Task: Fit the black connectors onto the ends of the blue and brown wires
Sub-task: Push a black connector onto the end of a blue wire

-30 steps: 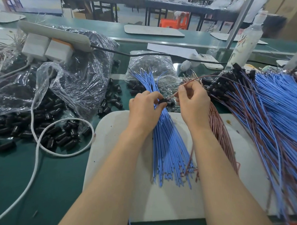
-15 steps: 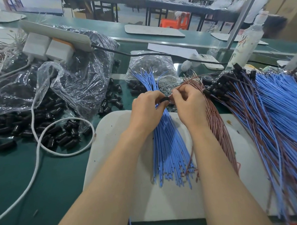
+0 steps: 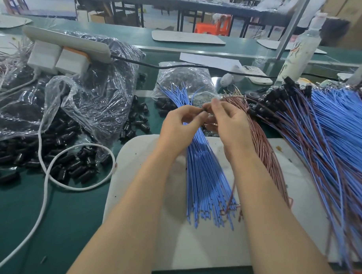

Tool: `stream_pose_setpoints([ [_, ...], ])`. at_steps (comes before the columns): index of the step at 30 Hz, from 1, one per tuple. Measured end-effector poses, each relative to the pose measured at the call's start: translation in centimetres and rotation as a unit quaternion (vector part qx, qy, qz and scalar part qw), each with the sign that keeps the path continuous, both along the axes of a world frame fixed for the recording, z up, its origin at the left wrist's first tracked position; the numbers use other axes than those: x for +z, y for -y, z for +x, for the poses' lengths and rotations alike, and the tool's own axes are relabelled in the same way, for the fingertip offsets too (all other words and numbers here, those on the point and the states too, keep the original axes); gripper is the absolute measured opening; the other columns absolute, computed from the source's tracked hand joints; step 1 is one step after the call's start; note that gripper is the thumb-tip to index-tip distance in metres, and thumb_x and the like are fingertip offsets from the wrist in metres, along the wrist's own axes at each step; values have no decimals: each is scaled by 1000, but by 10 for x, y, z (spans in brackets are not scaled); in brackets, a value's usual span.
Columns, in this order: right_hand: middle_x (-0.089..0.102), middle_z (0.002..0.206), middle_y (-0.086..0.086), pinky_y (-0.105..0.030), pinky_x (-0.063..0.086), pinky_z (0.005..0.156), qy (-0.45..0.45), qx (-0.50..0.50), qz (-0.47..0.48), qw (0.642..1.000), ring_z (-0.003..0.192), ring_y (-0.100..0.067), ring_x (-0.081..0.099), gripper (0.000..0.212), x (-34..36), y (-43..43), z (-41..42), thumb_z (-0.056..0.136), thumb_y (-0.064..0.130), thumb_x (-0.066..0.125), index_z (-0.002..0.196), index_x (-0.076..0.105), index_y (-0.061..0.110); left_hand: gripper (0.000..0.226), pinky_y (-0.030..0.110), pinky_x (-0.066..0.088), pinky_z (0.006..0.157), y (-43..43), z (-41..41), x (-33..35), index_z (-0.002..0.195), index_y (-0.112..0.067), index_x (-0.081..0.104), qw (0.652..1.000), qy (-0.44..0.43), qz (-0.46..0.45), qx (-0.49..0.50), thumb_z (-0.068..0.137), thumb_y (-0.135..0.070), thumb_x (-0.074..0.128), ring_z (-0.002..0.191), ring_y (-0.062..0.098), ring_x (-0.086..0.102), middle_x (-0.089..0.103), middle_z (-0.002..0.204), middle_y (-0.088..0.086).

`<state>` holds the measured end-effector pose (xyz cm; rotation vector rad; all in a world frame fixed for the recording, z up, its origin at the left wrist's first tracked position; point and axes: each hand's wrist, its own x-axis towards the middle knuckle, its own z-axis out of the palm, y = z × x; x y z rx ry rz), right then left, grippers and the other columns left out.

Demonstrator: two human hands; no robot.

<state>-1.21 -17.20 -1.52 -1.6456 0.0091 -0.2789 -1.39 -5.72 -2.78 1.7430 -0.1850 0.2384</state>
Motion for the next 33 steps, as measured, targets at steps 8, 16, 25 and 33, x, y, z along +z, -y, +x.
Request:
stream_pose_setpoints([
  [8,68,71,2,-21,51,61,9,18,-94,995,62,-3,62,19,3,-1,-5,94,23,57,80,67,14,12,17,43,70,-10,5,4,83,-14,70,961,-135,-239,-28,91,-20,62,76,11,57,66,77,0],
  [16,72,79,-5,-42,55,79,52,3,-191,980,75,-17,68,17,2,-7,-7,88,22,66,90,72,6,10,19,34,60,-10,3,3,82,-20,69,965,-153,-213,-25,89,-25,64,62,1,48,63,67,-13],
  [25,71,76,-4,-38,53,78,62,-5,-249,967,74,-17,67,17,0,-7,-7,89,23,65,86,71,7,15,20,38,70,-8,7,-2,73,-23,70,958,-166,-233,-30,87,-23,67,65,4,48,66,71,-11],
  [33,69,75,-5,-42,53,77,11,8,-189,982,70,-18,62,18,-3,-10,-4,91,21,60,79,66,10,13,20,40,67,-7,9,-2,79,-17,69,952,-160,-257,-39,90,-19,62,61,5,55,66,67,-7],
])
